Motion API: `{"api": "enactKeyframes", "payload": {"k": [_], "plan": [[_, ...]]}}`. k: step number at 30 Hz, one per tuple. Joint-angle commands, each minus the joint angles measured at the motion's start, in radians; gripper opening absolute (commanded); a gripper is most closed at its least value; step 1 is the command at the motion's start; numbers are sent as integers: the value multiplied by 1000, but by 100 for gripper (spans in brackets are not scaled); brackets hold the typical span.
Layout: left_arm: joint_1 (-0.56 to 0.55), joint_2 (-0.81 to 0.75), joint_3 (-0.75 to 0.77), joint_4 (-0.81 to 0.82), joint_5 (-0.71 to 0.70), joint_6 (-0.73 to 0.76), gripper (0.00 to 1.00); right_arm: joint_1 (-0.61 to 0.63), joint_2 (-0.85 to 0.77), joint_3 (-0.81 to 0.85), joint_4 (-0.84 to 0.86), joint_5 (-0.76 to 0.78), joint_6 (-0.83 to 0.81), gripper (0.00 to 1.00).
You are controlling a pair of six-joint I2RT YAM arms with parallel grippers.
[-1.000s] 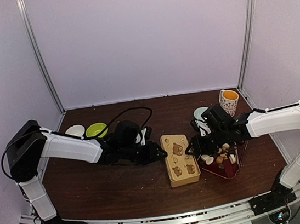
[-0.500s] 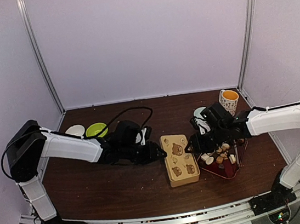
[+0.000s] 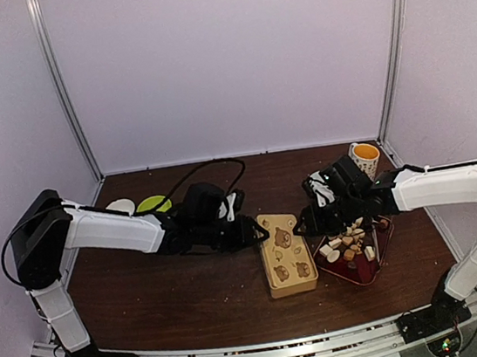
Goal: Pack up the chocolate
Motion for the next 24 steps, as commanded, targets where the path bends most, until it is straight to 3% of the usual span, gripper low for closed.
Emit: {"api": "enactKeyframes", "payload": {"k": [1, 9, 12, 15, 24], "plan": [[0, 34, 53, -7, 10, 31, 33, -9, -23, 18, -8, 28, -7, 41], [0, 63, 93, -94, -21, 50, 31, -13, -38, 12, -9, 27, -5, 41], [0, 60, 95, -97, -23, 53, 18, -15, -42, 11, -9, 27, -6, 40], [0, 53, 98, -97, -23, 54, 13, -15, -42, 10, -8, 25, -6, 39], [0, -15, 50, -1, -6, 23, 13, -19, -52, -8, 5, 28, 1, 39]]}}
